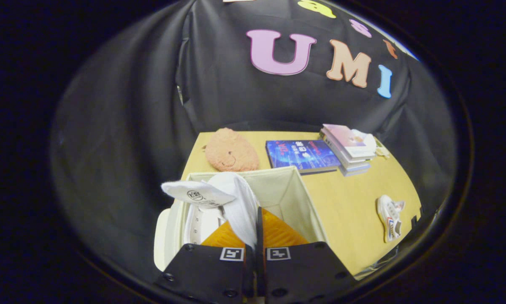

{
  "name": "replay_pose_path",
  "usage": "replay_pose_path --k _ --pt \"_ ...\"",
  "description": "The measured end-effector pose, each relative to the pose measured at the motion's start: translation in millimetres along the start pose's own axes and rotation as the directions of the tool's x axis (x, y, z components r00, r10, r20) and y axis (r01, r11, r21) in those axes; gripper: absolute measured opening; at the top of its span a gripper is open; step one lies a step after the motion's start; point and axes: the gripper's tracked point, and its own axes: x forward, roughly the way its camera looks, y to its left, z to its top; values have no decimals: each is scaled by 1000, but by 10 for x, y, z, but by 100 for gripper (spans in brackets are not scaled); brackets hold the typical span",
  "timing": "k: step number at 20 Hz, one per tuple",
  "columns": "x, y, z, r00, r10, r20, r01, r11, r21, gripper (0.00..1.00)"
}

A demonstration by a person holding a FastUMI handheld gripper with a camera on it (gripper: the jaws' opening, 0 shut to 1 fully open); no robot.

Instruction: Open the storage box then place both shoes into the box .Put the left shoe in first, then the right shoe, with the right side of both shoes facing outward in a uniform manner.

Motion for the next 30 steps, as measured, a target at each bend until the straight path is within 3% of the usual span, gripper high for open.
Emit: replay_pose_path --k 6,9,12,15,22,30 --pt "223 189 -397 983 76 -165 -87 994 -60 10" --pt "195 218 -509 969 109 -222 -124 991 -52 20" --pt "79 317 -225 970 200 -141 -193 979 65 27" --pt "-146 237 65 962 263 -67 -253 959 131 100" --pt "-500 -652 354 978 205 38 -209 969 134 100" --pt "-539 -2430 167 998 -21 54 14 992 127 100"
